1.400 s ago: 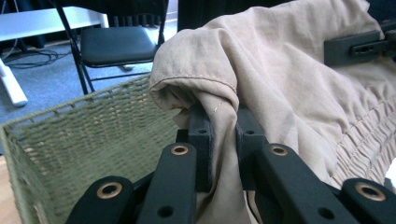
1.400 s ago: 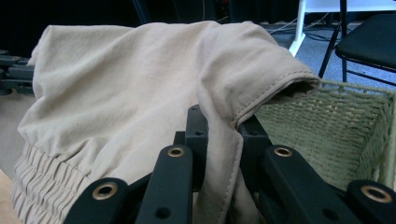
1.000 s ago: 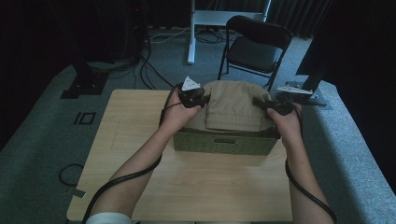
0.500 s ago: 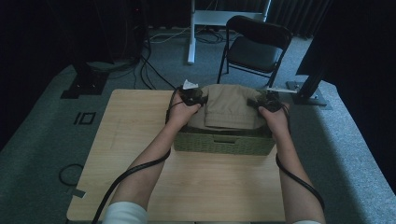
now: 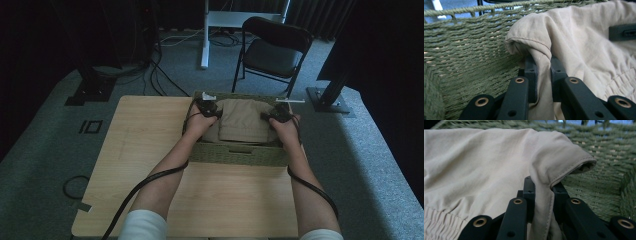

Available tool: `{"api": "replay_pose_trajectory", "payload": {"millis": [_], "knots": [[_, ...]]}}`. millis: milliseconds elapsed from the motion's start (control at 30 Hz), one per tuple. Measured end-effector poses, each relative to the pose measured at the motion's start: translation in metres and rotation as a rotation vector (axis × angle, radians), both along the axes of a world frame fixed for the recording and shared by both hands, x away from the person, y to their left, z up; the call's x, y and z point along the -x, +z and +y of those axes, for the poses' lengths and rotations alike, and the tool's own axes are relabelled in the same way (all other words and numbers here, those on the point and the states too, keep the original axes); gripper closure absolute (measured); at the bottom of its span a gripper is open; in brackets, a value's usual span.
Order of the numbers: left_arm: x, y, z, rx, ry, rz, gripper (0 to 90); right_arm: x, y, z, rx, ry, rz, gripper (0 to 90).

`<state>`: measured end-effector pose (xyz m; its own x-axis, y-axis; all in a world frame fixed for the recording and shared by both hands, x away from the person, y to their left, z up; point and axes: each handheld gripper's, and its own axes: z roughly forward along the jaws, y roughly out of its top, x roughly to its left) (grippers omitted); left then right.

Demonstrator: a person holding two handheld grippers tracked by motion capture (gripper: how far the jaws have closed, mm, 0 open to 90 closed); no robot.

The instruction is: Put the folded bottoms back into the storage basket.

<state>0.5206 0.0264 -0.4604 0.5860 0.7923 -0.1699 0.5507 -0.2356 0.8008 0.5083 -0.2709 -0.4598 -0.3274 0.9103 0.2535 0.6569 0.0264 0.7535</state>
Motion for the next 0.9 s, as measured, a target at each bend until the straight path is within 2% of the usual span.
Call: {"api": "replay_pose_trajectory", "payload": {"millis": [67, 300, 433, 500, 567, 633, 700, 733, 767, 800, 833, 900], "knots": [[-0.001, -0.005, -0.002, -0.014, 0.004, 0.022, 81.7, -0.003, -0.006, 0.000, 0.011, -0.006, 0.016, 78.4], [-0.004, -0.019, -0.007, -0.024, 0.011, 0.063, 81.1, -0.009, -0.022, 0.001, 0.054, -0.023, 0.065, 77.9], [-0.005, -0.027, -0.009, -0.061, -0.005, 0.082, 79.7, -0.013, -0.027, 0.003, 0.093, -0.017, 0.087, 76.2], [-0.006, -0.029, -0.007, -0.084, 0.000, 0.073, 78.8, -0.014, -0.028, 0.002, 0.086, -0.021, 0.095, 74.9], [-0.007, -0.031, -0.005, -0.080, 0.020, 0.063, 74.2, -0.016, -0.031, 0.001, 0.100, -0.037, 0.116, 70.3], [-0.007, -0.032, -0.005, -0.099, 0.022, 0.050, 67.9, -0.017, -0.032, 0.003, 0.140, -0.032, 0.128, 64.6], [-0.008, -0.033, -0.004, -0.107, 0.039, 0.024, 56.3, -0.017, -0.033, 0.005, 0.151, -0.028, 0.134, 60.5], [-0.008, -0.033, -0.003, -0.109, 0.053, 0.022, 49.2, -0.018, -0.032, 0.007, 0.159, -0.027, 0.135, 52.8], [-0.009, -0.033, -0.002, -0.116, 0.059, 0.025, 49.2, -0.018, -0.032, 0.007, 0.159, -0.027, 0.135, 52.8], [-0.009, -0.034, -0.001, -0.125, 0.058, 0.030, 43.6, -0.018, -0.031, 0.008, 0.159, -0.032, 0.140, 45.9], [-0.008, -0.034, 0.000, -0.133, 0.059, 0.031, 41.7, -0.018, -0.032, 0.009, 0.160, -0.038, 0.135, 41.5], [-0.007, -0.032, 0.002, -0.118, 0.066, 0.010, 40.8, -0.017, -0.032, 0.010, 0.164, -0.039, 0.126, 33.6]]}}
